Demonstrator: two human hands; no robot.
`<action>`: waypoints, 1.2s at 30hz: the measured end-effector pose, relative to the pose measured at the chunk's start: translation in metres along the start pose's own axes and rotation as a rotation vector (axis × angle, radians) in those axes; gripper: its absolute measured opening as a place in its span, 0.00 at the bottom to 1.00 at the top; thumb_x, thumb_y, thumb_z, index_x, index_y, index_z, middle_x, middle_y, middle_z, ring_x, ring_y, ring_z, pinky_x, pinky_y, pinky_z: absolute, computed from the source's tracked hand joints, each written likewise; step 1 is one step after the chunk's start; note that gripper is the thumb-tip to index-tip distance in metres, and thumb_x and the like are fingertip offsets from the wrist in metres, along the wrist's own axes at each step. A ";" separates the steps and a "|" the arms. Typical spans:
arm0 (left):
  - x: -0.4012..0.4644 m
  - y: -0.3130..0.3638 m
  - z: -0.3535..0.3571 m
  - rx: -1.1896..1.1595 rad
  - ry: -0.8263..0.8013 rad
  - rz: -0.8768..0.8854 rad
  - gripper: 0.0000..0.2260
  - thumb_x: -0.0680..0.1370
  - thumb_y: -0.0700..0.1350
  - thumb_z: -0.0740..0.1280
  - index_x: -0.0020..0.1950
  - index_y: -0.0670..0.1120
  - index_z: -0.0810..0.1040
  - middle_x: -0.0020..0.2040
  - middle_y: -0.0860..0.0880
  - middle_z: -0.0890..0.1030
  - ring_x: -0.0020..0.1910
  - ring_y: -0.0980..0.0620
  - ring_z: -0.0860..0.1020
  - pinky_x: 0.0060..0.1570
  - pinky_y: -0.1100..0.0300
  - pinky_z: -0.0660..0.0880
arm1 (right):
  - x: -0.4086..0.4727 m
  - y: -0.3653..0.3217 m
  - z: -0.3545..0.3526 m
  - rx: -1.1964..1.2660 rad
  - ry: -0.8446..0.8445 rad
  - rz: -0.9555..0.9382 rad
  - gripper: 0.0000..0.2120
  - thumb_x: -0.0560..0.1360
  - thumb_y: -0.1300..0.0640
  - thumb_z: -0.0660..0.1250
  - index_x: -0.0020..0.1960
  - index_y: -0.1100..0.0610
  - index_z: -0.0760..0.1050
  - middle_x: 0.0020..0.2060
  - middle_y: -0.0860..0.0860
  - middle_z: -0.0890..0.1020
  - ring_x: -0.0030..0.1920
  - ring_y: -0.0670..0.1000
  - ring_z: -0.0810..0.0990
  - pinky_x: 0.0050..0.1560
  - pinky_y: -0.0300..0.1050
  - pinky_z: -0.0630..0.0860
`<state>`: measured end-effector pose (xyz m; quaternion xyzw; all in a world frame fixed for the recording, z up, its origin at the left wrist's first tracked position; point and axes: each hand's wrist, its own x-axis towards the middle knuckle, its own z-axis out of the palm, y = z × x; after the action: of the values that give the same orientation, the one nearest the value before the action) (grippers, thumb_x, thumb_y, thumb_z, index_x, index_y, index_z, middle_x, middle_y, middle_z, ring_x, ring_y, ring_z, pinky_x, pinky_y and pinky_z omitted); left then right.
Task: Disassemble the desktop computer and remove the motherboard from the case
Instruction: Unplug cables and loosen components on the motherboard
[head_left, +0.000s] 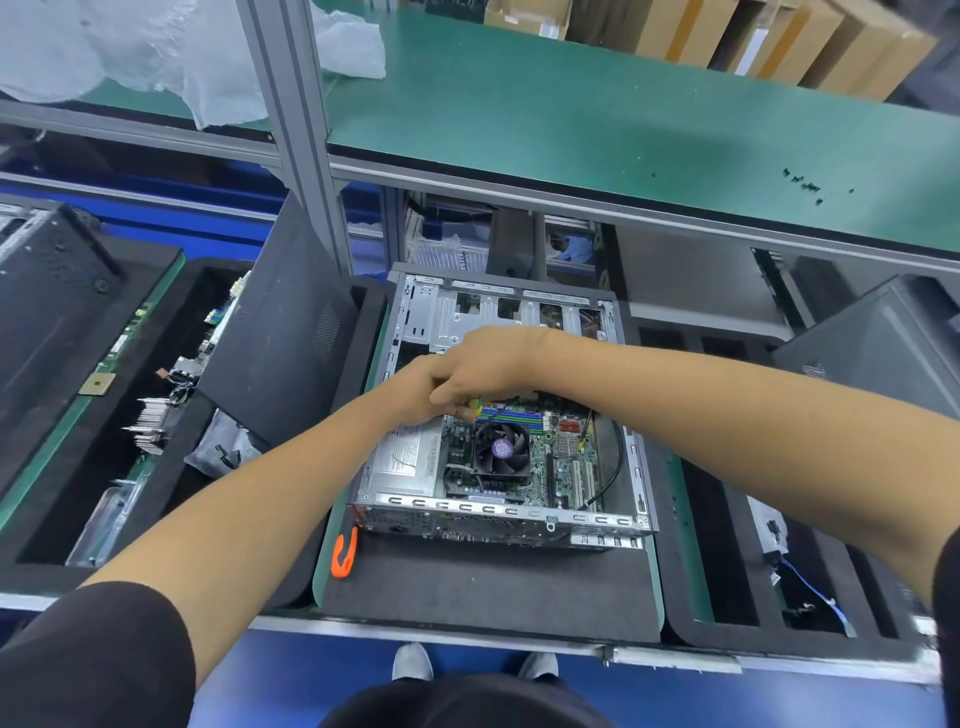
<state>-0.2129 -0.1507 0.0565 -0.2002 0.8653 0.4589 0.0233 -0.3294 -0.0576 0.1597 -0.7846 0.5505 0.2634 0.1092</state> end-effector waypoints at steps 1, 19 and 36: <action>-0.001 0.001 0.002 -0.009 0.018 -0.031 0.16 0.65 0.46 0.84 0.50 0.49 0.85 0.46 0.53 0.85 0.46 0.56 0.82 0.49 0.57 0.80 | -0.004 0.001 -0.001 -0.031 0.021 -0.038 0.10 0.76 0.52 0.68 0.56 0.51 0.73 0.51 0.50 0.79 0.50 0.56 0.79 0.42 0.51 0.75; -0.005 0.007 -0.002 -0.031 -0.063 0.061 0.12 0.67 0.47 0.83 0.43 0.56 0.83 0.41 0.56 0.85 0.42 0.61 0.81 0.43 0.66 0.76 | -0.010 -0.003 -0.009 -0.187 -0.033 -0.097 0.12 0.81 0.53 0.63 0.64 0.50 0.70 0.41 0.48 0.75 0.40 0.56 0.76 0.35 0.47 0.66; -0.007 0.000 0.018 0.049 0.156 -0.030 0.20 0.63 0.61 0.82 0.38 0.49 0.78 0.34 0.48 0.81 0.38 0.49 0.81 0.40 0.49 0.78 | -0.009 -0.005 0.012 0.317 0.135 0.243 0.10 0.77 0.46 0.65 0.51 0.48 0.65 0.42 0.47 0.73 0.42 0.55 0.76 0.34 0.46 0.64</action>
<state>-0.2089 -0.1338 0.0471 -0.2476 0.8723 0.4203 -0.0324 -0.3309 -0.0430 0.1545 -0.7014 0.6817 0.1315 0.1613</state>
